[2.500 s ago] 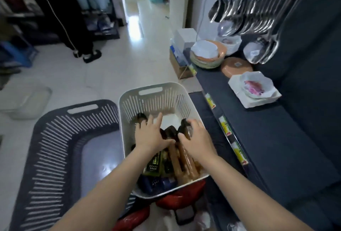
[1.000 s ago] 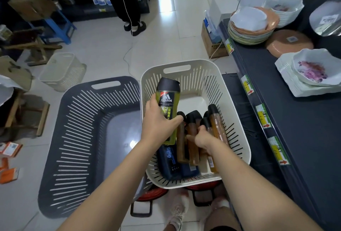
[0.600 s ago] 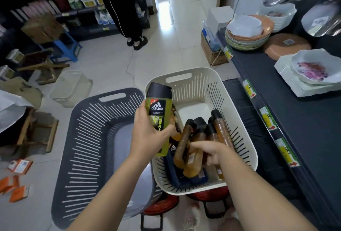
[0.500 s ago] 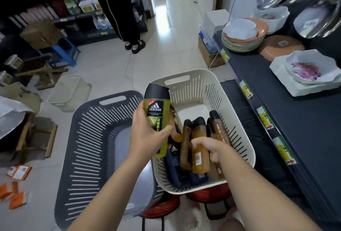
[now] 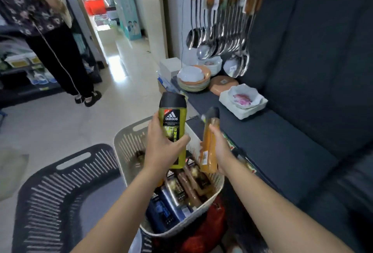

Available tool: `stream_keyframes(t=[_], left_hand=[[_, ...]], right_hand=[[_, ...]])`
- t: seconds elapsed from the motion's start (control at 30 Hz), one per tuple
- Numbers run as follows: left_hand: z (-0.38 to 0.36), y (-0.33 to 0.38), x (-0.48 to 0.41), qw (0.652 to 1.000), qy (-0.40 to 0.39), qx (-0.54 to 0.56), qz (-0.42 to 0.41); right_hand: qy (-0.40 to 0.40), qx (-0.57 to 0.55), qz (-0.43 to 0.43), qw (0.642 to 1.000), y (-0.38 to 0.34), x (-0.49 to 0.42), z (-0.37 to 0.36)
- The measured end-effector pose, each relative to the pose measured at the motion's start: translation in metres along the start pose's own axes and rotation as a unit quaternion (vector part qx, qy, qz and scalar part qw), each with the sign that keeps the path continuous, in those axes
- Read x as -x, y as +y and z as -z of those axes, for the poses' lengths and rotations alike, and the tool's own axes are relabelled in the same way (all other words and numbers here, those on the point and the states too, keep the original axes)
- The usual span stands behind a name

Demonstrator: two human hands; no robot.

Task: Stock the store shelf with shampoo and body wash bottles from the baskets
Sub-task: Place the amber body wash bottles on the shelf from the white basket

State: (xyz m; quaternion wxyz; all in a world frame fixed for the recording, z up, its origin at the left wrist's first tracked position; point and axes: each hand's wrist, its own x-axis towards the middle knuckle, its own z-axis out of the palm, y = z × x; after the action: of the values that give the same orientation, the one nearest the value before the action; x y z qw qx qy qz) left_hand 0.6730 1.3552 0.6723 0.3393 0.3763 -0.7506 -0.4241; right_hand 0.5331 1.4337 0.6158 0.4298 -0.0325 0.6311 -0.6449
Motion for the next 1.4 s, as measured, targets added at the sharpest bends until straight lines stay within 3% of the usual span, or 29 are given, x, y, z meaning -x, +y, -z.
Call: stream_keyframes(t=[0.1, 0.2, 0.33, 0.6, 0.77, 0.97, 1.4], left_hand=[[-0.031, 0.03, -0.007, 0.998, -0.039, 0.033, -0.043], [-0.068, 0.068, -0.002, 0.989, -0.098, 0.086, -0.067], [-0.117, 0.126, 0.024, 0.965, -0.185, 0.133, -0.128], [-0.213, 0.221, 0.113, 0.896, -0.34, 0.182, -0.22], [-0.262, 0.261, 0.182, 0.859, -0.401, 0.197, -0.249], [-0.31, 0.287, 0.249, 0.836, -0.435, 0.209, -0.26], [-0.36, 0.283, 0.275, 0.866, -0.391, 0.177, -0.256]], right_hand=[[0.124, 0.043, 0.133, 0.982, -0.04, 0.034, 0.038], [0.258, 0.088, 0.243, 0.931, -0.074, 0.079, 0.087], [0.39, 0.064, 0.303, 0.867, -0.101, 0.139, 0.151], [0.558, 0.05, 0.331, 0.759, -0.106, 0.265, 0.279], [0.619, 0.047, 0.307, 0.721, -0.083, 0.323, 0.353], [0.639, 0.06, 0.279, 0.714, -0.064, 0.339, 0.421], [0.643, 0.11, 0.282, 0.703, -0.108, 0.257, 0.505]])
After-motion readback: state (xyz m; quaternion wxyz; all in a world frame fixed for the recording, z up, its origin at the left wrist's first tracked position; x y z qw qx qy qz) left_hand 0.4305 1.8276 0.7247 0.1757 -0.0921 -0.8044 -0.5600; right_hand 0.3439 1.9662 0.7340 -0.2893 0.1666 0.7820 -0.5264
